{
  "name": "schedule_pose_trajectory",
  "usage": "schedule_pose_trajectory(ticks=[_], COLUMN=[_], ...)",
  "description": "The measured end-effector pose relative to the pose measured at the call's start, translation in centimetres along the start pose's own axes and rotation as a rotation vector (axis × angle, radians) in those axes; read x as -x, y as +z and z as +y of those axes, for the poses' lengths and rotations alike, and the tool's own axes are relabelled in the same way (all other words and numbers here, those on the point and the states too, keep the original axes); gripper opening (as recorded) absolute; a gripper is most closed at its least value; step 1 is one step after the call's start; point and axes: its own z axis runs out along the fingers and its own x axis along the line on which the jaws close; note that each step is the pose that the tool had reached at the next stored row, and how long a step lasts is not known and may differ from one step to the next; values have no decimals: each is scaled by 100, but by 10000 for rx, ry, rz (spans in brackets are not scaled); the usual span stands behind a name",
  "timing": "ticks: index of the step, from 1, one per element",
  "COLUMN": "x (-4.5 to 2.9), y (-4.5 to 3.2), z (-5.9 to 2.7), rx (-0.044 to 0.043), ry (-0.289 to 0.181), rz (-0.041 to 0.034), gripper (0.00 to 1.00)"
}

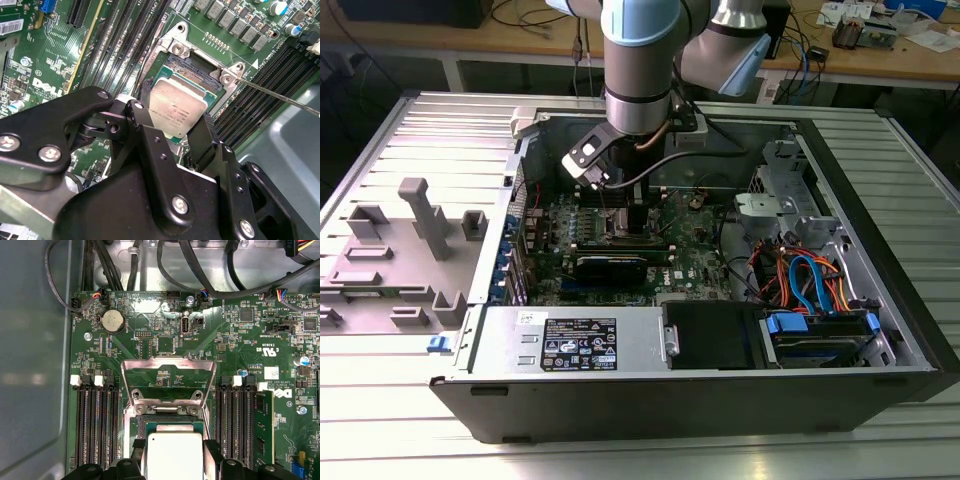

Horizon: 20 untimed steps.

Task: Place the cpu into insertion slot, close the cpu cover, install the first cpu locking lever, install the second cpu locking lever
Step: 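Place the cpu into insertion slot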

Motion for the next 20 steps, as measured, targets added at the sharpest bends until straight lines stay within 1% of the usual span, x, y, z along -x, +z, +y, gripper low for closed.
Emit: schedule_pose_trajectory(ticks=[10, 12, 17, 20], x=[-3, -13, -81, -84], y=[93, 97, 98, 108], z=[-12, -12, -10, -10], rx=[-2, -2, -2, -2], ry=[15, 15, 13, 13], rz=[-3, -5, -4, -4], gripper=[54, 54, 54, 54])
